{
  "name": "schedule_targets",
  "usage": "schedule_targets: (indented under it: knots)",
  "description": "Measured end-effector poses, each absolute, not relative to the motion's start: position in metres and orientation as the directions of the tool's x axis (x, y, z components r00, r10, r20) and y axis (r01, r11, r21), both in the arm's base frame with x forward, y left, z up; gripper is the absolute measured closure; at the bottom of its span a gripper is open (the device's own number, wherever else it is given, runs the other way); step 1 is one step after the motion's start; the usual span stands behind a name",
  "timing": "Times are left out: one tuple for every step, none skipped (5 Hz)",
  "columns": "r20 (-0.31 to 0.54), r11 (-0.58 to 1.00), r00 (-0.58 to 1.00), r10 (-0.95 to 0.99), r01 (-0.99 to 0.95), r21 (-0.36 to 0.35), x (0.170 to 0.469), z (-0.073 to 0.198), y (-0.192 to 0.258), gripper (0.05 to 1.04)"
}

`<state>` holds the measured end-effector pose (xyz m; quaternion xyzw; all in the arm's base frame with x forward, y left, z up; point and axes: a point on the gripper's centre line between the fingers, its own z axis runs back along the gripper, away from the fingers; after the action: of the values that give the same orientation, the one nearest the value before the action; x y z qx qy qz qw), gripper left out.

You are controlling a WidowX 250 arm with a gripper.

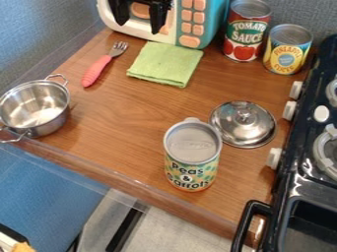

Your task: Moved the silver pot the center of the table

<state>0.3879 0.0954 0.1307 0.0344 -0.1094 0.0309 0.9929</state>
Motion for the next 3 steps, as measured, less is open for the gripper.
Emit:
schedule_targets:
  knots:
    - [0.183,0.997,0.982,0.055,-0.065,0.050,0.385,0.116,0.094,0.083]
    - [0.149,0.999,0.988,0.030,-0.033,0.020,0.354,0.102,0.096,0.084]
    - [0.164,0.999,0.986,0.015,-0.021,0.035,0.327,0.108,0.107,0.084]
